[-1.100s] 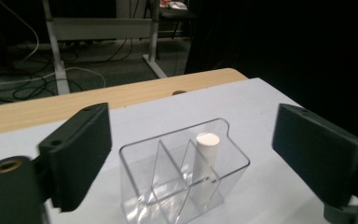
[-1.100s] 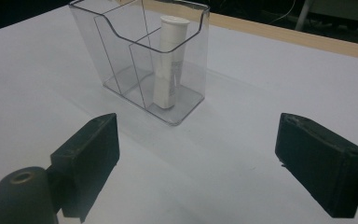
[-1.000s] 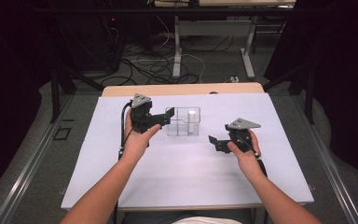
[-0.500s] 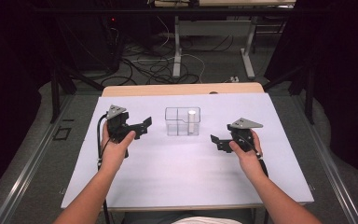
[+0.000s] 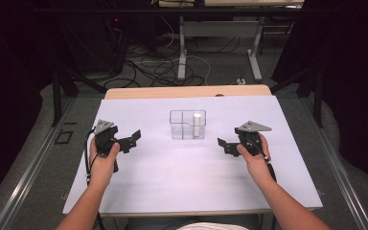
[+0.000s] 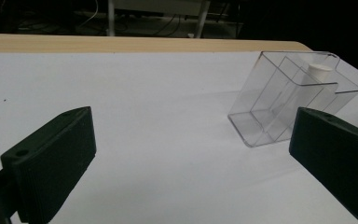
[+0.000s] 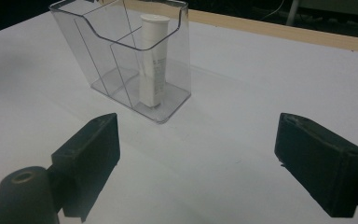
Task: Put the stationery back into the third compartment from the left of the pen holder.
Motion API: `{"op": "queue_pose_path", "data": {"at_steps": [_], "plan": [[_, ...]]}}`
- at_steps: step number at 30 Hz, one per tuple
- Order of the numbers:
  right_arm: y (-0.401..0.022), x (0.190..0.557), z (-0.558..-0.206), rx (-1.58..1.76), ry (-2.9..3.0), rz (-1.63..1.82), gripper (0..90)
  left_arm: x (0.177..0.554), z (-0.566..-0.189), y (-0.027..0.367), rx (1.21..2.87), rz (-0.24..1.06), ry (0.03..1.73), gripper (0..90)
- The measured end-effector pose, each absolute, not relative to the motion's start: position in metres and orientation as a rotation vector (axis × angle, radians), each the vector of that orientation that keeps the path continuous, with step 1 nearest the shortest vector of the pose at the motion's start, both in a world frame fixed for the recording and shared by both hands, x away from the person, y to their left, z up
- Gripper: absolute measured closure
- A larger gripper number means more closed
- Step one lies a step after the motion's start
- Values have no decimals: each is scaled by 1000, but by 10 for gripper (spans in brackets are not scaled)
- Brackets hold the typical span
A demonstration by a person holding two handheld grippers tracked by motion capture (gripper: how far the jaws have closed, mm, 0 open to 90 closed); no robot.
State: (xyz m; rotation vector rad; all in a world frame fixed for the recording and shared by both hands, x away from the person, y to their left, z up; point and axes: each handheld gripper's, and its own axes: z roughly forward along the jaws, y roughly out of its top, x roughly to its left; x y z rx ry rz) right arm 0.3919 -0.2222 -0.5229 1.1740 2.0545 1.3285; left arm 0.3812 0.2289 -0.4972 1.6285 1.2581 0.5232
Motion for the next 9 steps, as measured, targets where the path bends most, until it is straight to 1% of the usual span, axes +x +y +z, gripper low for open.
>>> {"op": "queue_pose_path", "data": {"at_steps": [9], "plan": [[-226,392,-525,1191,2054,1322,136,379,-508,240,1650,558,1285,4]]}}
